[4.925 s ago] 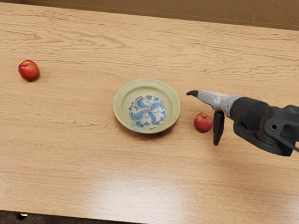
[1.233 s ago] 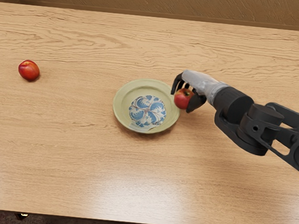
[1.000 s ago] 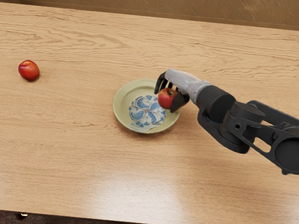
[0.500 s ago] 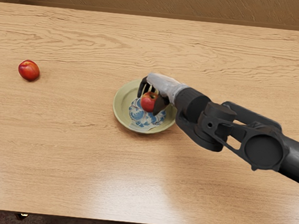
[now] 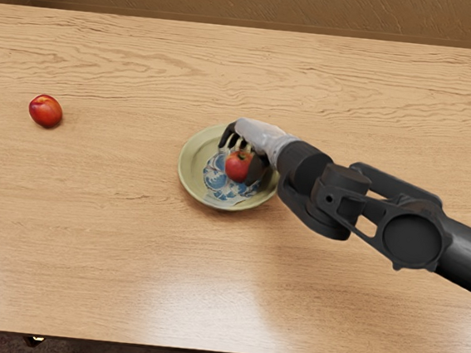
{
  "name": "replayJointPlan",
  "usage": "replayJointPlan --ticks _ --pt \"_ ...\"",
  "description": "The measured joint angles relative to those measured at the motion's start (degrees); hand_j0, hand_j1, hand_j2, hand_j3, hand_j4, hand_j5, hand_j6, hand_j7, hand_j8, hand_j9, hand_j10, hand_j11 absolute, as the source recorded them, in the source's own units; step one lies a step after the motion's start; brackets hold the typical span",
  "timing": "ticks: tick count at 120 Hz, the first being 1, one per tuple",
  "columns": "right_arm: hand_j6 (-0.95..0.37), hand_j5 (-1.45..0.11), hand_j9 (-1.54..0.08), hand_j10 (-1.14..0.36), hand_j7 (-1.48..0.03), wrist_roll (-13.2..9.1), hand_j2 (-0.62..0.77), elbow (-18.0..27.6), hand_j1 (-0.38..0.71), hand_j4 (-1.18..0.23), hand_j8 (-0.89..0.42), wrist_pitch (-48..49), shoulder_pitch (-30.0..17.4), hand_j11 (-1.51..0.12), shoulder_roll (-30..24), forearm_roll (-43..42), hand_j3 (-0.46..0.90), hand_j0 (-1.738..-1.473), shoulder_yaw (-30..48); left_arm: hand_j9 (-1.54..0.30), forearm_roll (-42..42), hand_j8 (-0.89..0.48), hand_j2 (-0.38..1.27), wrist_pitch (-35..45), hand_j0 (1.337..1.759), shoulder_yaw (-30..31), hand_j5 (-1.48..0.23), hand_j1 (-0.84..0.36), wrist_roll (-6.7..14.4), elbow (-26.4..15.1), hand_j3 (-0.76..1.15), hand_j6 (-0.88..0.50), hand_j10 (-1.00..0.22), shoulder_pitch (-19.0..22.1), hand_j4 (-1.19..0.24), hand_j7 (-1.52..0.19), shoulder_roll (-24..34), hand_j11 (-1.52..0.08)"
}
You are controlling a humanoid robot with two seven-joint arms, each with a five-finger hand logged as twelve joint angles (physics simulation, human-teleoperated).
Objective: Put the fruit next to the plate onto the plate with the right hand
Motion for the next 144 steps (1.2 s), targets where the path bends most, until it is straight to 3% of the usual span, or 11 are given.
replayJointPlan --ticks 46,72,117,144 --pt "-0.20 -0.27 -0.27 -0.21 -0.27 0.00 -0.01 1.52 -0.11 -0.21 -0.20 0.37 0.70 -0.27 -0.74 0.48 0.00 -1.658 2.34 0.00 0.00 0.00 0.00 -0.02 1.658 0.00 0.00 0.35 0.00 0.00 0.00 0.00 0.00 0.00 0.00 0.00 0.00 0.00" --pt "-0.07 -0.09 -0.09 -0.07 -0.09 0.00 0.00 2.97 -0.27 -0.07 -0.07 5.07 0.51 -0.09 -4.50 9.45 0.00 -1.658 7.94 0.00 0.00 0.00 0.00 -0.02 1.658 0.00 0.00 0.35 0.00 0.00 0.00 0.00 0.00 0.00 0.00 0.00 0.00 0.00" --pt "-0.01 -0.02 -0.02 -0.01 -0.01 0.00 0.00 3.08 -0.34 -0.01 -0.01 24.20 0.40 -0.02 -21.76 36.99 0.00 -1.658 14.31 0.00 0.00 0.00 0.00 0.02 1.658 0.00 0.00 0.35 0.00 0.00 0.00 0.00 0.00 0.00 0.00 0.00 0.00 0.00" --pt "-0.01 -0.01 -0.01 0.00 0.00 0.00 0.00 2.23 -0.35 -0.01 -0.01 32.72 0.24 -0.01 -28.51 46.05 0.00 -1.658 15.31 0.00 0.00 0.00 0.00 0.00 1.658 0.00 0.00 0.35 0.00 0.00 0.00 0.00 0.00 0.00 0.00 0.00 0.00 0.00"
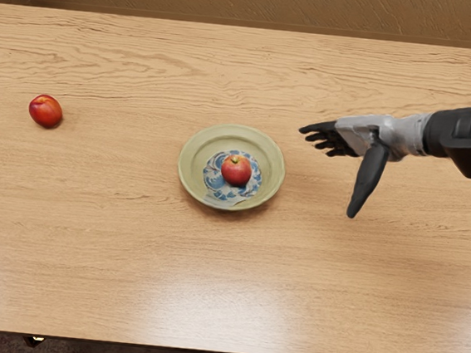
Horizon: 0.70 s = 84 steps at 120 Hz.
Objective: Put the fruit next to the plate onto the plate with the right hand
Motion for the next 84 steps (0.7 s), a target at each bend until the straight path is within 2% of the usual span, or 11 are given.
replayJointPlan --ticks 55,84 --pt "0.00 0.00 0.00 0.00 0.00 0.00 0.00 -0.28 -0.35 0.00 0.00 2.09 -0.13 0.00 -12.31 15.95 0.00 -1.658 0.90 0.00 0.00 0.00 0.00 -0.02 1.658 0.00 0.00 0.35 0.00 0.00 0.00 0.00 0.00 0.00 0.00 0.00 0.00 0.00" --pt "0.00 0.00 0.00 0.00 0.00 0.00 0.00 -0.26 -0.35 0.00 0.00 2.12 -0.22 0.00 -13.32 18.50 0.00 -1.658 0.42 0.00 0.00 0.00 0.00 0.00 1.658 0.00 0.00 0.35 0.00 -0.06 0.00 0.00 0.00 0.00 0.00 0.00 0.00 0.00"
